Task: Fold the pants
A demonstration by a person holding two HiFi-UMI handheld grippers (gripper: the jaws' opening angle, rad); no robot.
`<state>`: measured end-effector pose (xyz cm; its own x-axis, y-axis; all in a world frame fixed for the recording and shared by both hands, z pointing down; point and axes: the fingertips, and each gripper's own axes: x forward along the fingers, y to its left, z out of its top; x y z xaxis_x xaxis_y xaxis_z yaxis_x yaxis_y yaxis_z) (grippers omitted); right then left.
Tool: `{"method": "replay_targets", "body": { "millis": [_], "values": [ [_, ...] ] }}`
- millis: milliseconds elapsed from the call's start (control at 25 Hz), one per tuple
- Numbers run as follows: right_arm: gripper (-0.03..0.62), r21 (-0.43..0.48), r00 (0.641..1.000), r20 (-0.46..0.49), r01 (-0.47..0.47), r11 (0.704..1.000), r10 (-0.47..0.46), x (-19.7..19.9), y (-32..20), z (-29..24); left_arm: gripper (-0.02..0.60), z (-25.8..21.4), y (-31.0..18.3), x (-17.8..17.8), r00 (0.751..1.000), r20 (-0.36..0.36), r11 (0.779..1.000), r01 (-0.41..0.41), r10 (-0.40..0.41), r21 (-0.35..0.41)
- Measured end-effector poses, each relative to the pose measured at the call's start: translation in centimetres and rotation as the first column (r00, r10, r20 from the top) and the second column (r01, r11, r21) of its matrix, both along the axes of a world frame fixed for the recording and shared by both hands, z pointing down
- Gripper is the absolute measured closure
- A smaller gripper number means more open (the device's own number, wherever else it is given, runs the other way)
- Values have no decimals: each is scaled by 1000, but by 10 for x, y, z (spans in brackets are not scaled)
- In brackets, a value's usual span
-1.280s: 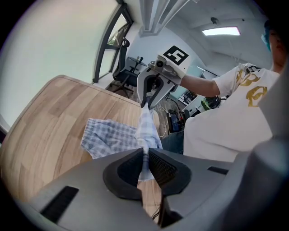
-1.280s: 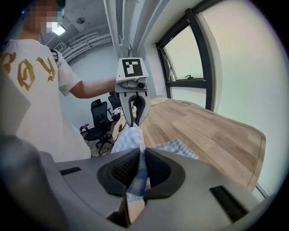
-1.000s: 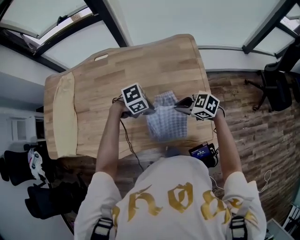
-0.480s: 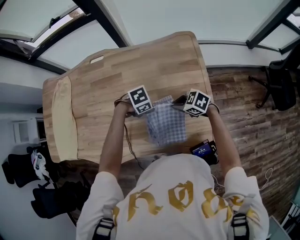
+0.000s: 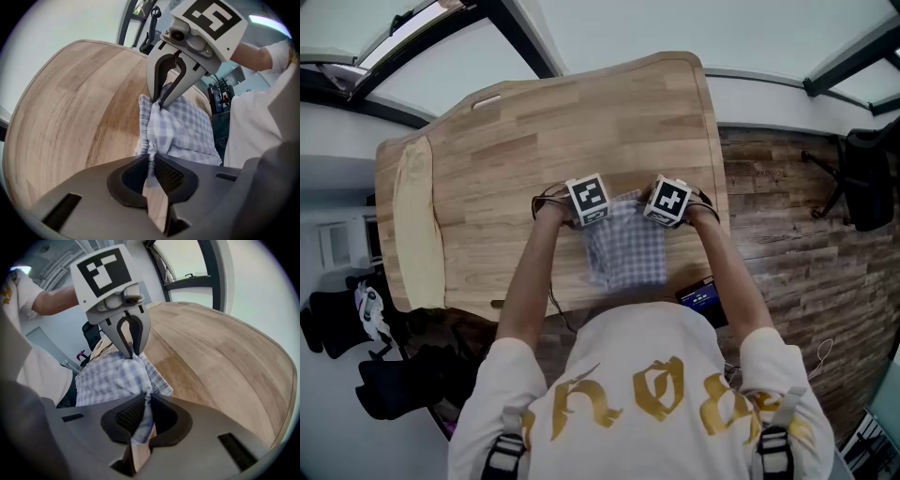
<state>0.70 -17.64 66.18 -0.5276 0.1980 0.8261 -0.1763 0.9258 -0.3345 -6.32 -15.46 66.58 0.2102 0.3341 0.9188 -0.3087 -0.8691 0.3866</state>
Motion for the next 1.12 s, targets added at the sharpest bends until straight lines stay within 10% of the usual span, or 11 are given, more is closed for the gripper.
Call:
{"method": "replay_targets", "body": {
  "millis": [400, 920, 1120],
  "values": [
    [534, -101, 994, -105, -26, 995, 15, -1, -1, 9, 517, 10, 0, 3, 995, 96, 999, -23, 26, -24],
    [465, -15, 999, -46, 16, 1000, -17, 1, -2, -7, 515, 1, -1, 1, 998, 3, 998, 58, -58, -12],
    [424, 71, 997, -13, -74, 995, 75, 20, -19, -30, 346, -21, -19, -3, 974, -70, 970, 221, -215, 103]
  ]
}}
